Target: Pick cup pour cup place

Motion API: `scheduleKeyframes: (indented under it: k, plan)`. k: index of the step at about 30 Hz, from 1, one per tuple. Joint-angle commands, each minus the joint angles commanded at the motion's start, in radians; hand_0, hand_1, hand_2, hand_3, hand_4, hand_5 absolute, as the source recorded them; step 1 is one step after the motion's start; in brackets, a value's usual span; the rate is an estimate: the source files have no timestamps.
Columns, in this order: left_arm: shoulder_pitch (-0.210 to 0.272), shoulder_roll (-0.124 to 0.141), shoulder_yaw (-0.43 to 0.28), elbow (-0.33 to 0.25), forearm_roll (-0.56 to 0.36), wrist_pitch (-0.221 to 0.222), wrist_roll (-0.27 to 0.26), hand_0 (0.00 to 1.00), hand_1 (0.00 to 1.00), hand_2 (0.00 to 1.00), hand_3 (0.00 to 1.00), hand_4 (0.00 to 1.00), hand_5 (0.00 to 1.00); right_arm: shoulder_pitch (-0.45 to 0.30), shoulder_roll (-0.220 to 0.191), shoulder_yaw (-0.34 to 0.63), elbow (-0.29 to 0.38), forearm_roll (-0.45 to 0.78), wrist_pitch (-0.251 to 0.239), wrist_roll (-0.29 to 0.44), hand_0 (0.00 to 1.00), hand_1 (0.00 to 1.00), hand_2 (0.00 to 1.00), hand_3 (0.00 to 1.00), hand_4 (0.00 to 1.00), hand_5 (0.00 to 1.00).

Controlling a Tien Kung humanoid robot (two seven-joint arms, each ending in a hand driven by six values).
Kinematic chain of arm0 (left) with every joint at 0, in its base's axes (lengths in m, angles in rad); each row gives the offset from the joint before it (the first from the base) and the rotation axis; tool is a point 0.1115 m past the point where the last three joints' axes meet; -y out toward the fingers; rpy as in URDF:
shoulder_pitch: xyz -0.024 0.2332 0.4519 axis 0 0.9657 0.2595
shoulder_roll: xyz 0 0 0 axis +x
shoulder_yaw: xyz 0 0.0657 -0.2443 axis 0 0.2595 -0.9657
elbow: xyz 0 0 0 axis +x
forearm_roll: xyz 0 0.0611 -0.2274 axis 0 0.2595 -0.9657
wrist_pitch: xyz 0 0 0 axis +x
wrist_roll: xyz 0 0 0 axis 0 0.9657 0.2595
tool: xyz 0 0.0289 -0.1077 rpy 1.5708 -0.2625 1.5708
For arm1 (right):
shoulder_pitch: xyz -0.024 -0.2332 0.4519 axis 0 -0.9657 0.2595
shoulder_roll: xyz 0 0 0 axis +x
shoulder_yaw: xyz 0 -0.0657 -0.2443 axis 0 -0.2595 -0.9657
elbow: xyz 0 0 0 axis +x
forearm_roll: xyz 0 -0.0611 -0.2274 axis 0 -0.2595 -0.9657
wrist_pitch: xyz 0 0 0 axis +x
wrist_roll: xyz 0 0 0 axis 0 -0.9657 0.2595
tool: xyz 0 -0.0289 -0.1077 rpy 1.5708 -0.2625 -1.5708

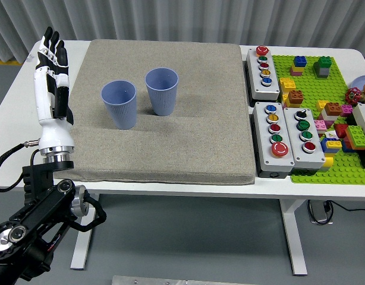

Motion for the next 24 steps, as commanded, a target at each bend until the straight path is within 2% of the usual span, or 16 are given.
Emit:
scheduleKeyframes:
  k: [3,5,6,10,11,12,14,17,18,20,21,24]
  plan:
    - [0.0,-0.001,-0.001,0.003,0.002,0.0,0.005,0.959,0.939,0.965,0.91,0.756,0.919,0.0,0.0,0.0,0.0,0.001,0.0,0.0,0.67,0.611,0.558,0.558,0.002,0.187]
    - [-0.002,-0.004,-0.002,0.025,0.015,0.0,0.026,0.959,0.939,0.965,0.91,0.756,0.919,0.0,0.0,0.0,0.0,0.001,0.0,0.001,0.67,0.611,0.558,0.558,0.002,0.187]
    - [-0.003,-0.005,-0.002,0.03,0.018,0.0,0.031,0.884,0.884,0.94,0.886,0.802,0.693,0.0,0.0,0.001,0.0,0.001,0.0,0.001,0.67,0.612,0.558,0.558,0.002,0.186]
    - [-0.001,-0.014,0.001,0.114,0.038,0.0,0.107,0.884,0.884,0.94,0.886,0.802,0.693,0.002,-0.001,0.0,0.0,0.004,0.0,0.002,0.67,0.612,0.558,0.558,0.002,0.186]
    - [-0.001,-0.014,0.004,0.127,0.052,-0.008,0.119,0.884,0.884,0.94,0.886,0.802,0.693,0.002,-0.001,0.0,0.0,0.003,0.0,0.002,0.67,0.612,0.558,0.558,0.002,0.186]
    - [-0.001,-0.015,0.009,0.15,0.083,-0.024,0.141,0.916,0.919,0.982,0.973,0.85,0.581,0.003,-0.001,0.001,0.0,0.003,0.001,0.002,0.67,0.612,0.558,0.558,0.002,0.186]
    - [-0.001,-0.015,0.012,0.163,0.103,-0.033,0.153,0.916,0.919,0.982,0.973,0.85,0.581,0.003,-0.001,0.001,0.0,0.004,0.001,0.002,0.67,0.612,0.558,0.558,0.002,0.186]
    - [0.0,-0.02,0.015,0.227,0.185,-0.085,0.201,0.916,0.919,0.982,0.973,0.85,0.581,0.004,-0.001,0.0,0.0,0.006,0.0,0.002,0.67,0.612,0.558,0.558,0.002,0.186]
    - [0.001,-0.02,0.013,0.24,0.198,-0.092,0.207,0.962,0.956,0.998,0.998,0.919,0.461,0.004,-0.001,-0.001,0.0,0.007,0.0,0.002,0.67,0.612,0.558,0.558,0.002,0.187]
    - [0.002,-0.021,0.011,0.253,0.208,-0.099,0.212,0.962,0.956,0.998,0.998,0.919,0.461,0.004,-0.001,-0.002,-0.001,0.008,0.0,0.002,0.67,0.612,0.558,0.558,0.002,0.187]
    - [0.001,-0.021,0.006,0.269,0.224,-0.118,0.22,0.962,0.956,0.998,0.998,0.919,0.461,0.004,-0.001,-0.002,-0.001,0.008,0.0,0.002,0.67,0.612,0.558,0.558,0.002,0.187]
    - [0.001,-0.02,0.003,0.284,0.242,-0.141,0.229,0.966,0.973,0.998,0.998,0.934,0.439,0.003,-0.001,-0.003,0.0,0.008,0.0,0.002,0.67,0.611,0.558,0.557,0.002,0.188]
